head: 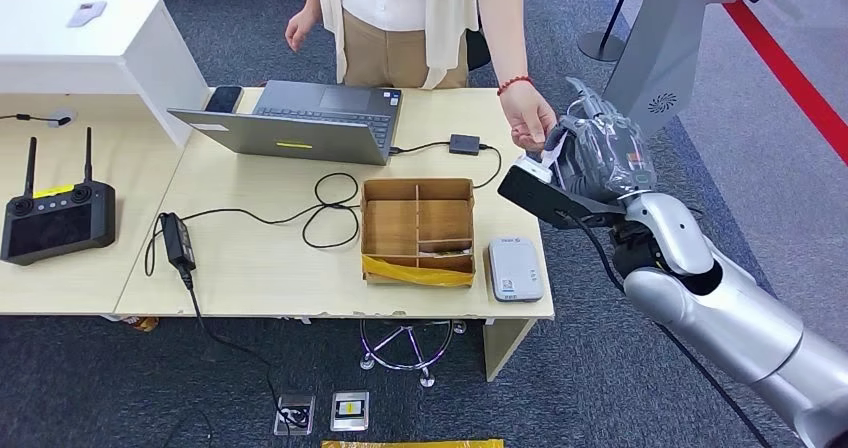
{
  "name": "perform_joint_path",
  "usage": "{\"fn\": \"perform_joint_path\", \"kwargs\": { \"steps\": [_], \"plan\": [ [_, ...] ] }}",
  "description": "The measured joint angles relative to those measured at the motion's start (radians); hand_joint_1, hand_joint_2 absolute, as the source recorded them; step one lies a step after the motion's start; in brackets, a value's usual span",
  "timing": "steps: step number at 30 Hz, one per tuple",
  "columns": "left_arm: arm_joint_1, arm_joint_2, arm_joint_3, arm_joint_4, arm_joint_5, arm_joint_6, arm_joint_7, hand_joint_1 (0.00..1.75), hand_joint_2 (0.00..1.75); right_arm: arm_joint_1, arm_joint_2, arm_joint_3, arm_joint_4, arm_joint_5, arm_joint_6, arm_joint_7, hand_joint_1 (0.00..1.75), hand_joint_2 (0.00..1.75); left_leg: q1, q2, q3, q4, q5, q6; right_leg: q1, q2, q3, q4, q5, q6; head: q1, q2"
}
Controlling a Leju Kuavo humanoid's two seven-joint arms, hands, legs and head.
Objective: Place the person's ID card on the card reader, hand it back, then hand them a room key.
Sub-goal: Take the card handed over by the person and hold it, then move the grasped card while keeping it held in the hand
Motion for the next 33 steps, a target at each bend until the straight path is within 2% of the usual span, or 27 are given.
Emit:
{"fn": "perform_joint_path", "kwargs": {
  "steps": [24,33],
  "plan": [
    [0.0,0.0,0.0,0.0,-0.01,0.0,0.0,0.0,0.0,0.003,-0.007,0.01,0.026,-0.019,-0.019,0.012,1.75,1.75,0.0,0.0,0.0,0.0,0.0,0.0,0.0,0.001,0.0,0.0,0.0,0.0,0.0,0.0],
    [-0.004,0.0,0.0,0.0,-0.031,0.0,0.009,0.0,0.0,0.05,-0.008,0.033,0.062,-0.043,-0.005,0.007,1.75,1.75,0.0,0.001,0.0,0.0,0.0,0.0,0.0,0.001,-0.001,0.0,0.0,0.0,0.0,0.0]
  ]
}}
